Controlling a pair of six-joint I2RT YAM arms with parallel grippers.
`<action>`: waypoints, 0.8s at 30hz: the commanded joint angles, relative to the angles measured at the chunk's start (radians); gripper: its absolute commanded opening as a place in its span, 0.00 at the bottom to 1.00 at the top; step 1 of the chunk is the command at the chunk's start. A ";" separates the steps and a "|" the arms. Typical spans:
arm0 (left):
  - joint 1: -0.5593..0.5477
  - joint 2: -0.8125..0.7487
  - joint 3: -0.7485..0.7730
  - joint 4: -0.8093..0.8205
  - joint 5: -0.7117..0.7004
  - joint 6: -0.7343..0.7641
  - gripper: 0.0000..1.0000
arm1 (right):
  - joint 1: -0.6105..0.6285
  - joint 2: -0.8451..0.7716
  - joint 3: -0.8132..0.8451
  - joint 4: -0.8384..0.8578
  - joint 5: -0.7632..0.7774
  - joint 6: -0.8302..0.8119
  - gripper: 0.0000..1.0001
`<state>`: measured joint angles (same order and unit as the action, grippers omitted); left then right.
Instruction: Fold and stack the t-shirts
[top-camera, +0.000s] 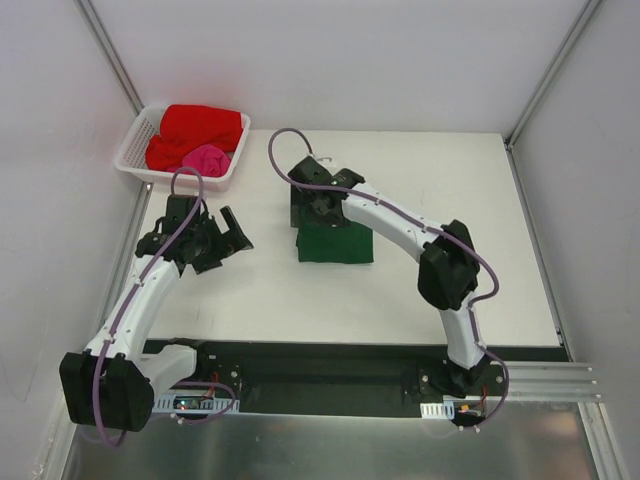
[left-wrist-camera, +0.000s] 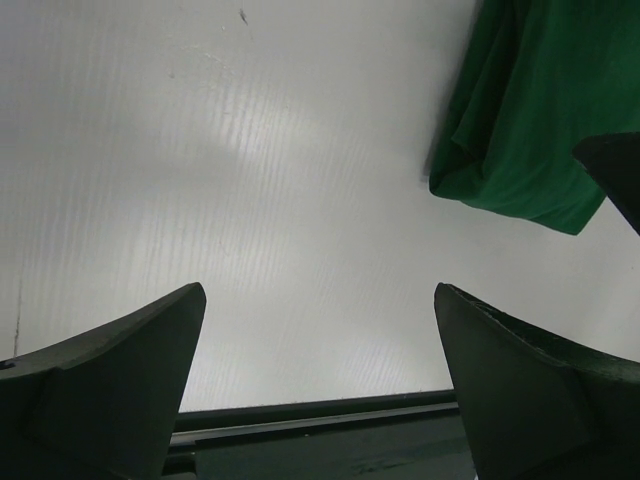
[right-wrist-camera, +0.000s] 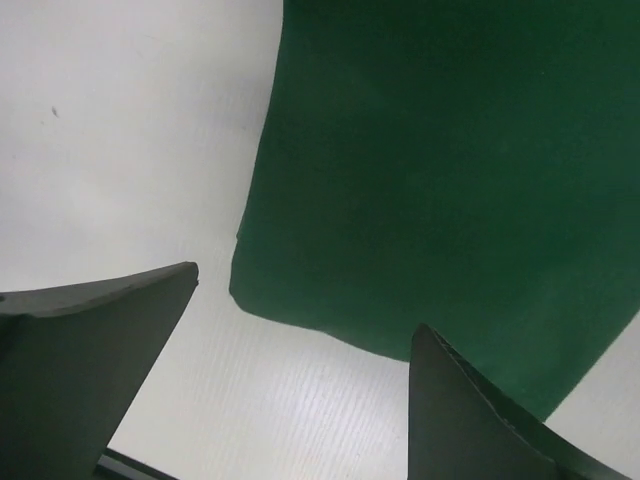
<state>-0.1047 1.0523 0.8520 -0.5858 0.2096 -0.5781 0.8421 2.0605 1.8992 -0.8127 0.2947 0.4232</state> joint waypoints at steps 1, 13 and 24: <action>0.039 -0.021 0.022 -0.034 -0.038 0.035 0.99 | -0.032 0.053 0.050 0.023 0.011 -0.034 0.97; 0.065 -0.008 0.016 -0.035 -0.047 0.050 0.99 | -0.113 0.058 0.032 0.102 -0.104 -0.092 0.96; 0.080 0.055 0.058 -0.034 -0.029 0.096 0.99 | -0.336 -0.220 -0.210 0.259 -0.471 -0.061 0.99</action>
<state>-0.0368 1.0840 0.8604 -0.6117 0.1741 -0.5194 0.5255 1.9514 1.7187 -0.5995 -0.0711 0.3588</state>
